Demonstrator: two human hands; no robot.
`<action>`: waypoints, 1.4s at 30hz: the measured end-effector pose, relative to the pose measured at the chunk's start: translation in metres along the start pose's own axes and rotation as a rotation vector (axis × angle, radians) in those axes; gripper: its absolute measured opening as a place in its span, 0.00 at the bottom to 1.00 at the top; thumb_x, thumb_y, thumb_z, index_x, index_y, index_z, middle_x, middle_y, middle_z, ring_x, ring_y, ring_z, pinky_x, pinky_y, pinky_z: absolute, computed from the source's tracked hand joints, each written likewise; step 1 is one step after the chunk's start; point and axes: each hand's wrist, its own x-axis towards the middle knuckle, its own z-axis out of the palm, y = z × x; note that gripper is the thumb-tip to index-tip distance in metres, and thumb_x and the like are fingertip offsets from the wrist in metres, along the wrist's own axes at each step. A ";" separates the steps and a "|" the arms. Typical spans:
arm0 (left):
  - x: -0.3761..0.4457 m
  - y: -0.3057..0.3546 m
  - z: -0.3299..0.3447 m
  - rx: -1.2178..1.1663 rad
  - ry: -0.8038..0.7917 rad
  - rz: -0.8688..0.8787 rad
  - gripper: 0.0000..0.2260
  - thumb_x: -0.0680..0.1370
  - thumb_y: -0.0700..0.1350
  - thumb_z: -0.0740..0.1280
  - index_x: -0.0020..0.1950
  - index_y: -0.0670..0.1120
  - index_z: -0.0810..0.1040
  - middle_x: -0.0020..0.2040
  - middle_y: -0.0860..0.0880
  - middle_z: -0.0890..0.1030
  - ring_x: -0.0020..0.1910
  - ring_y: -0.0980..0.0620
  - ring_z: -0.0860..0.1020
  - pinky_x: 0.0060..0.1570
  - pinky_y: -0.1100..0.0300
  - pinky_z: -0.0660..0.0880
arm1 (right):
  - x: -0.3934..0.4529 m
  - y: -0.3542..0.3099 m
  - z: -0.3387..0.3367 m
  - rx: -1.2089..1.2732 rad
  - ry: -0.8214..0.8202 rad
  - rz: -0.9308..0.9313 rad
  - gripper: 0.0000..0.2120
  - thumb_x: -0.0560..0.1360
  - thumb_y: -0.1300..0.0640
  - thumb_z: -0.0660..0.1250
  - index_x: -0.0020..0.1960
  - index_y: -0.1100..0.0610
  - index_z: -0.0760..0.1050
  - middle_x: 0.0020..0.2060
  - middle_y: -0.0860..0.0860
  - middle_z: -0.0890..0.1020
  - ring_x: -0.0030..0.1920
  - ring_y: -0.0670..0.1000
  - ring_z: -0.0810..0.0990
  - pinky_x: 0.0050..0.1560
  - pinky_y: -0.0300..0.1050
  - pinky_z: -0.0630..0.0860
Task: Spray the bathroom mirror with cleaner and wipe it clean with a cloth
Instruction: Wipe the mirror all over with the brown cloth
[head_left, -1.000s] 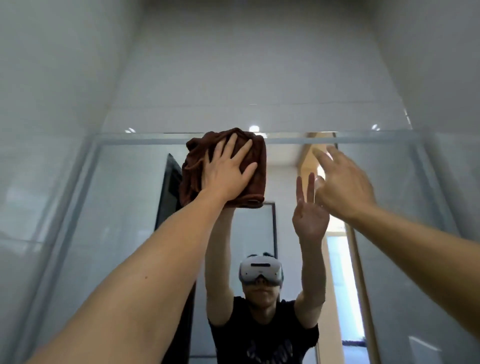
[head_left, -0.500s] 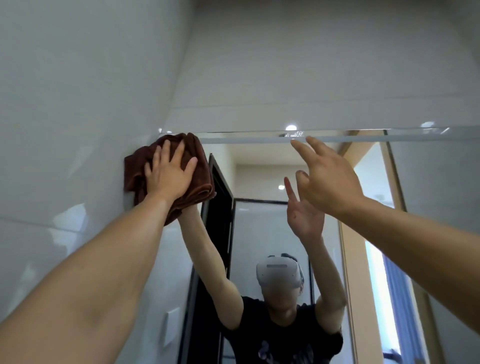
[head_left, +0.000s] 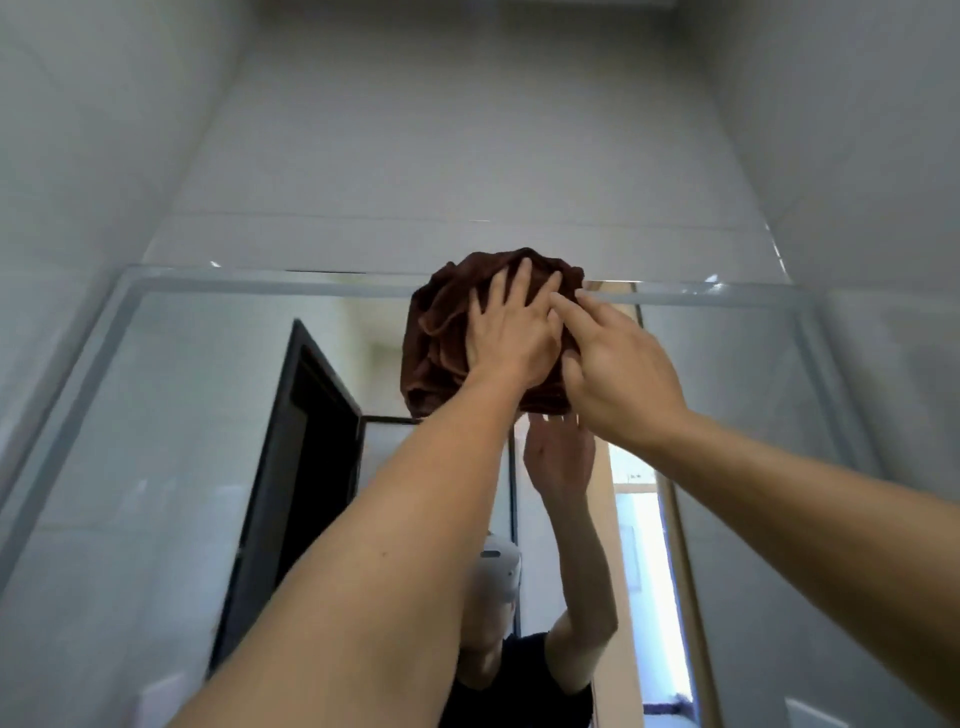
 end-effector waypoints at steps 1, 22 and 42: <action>0.004 0.026 0.007 0.002 -0.031 0.055 0.26 0.83 0.58 0.52 0.81 0.60 0.50 0.83 0.50 0.46 0.81 0.45 0.45 0.77 0.40 0.44 | -0.004 0.013 -0.006 -0.021 0.010 0.013 0.26 0.81 0.58 0.57 0.79 0.50 0.61 0.77 0.52 0.64 0.76 0.54 0.64 0.73 0.50 0.61; -0.016 -0.131 -0.028 0.019 0.075 -0.031 0.28 0.82 0.60 0.52 0.81 0.55 0.55 0.82 0.51 0.55 0.80 0.48 0.52 0.78 0.43 0.48 | 0.008 -0.072 0.066 0.156 0.104 0.110 0.26 0.82 0.53 0.56 0.79 0.49 0.58 0.78 0.55 0.62 0.77 0.55 0.60 0.75 0.52 0.59; -0.253 -0.326 -0.071 0.178 0.027 -0.215 0.27 0.82 0.62 0.49 0.81 0.56 0.55 0.82 0.52 0.55 0.80 0.49 0.54 0.75 0.38 0.51 | -0.099 -0.269 0.142 0.293 -0.134 -0.223 0.29 0.80 0.49 0.59 0.80 0.49 0.59 0.79 0.53 0.62 0.79 0.54 0.57 0.78 0.53 0.54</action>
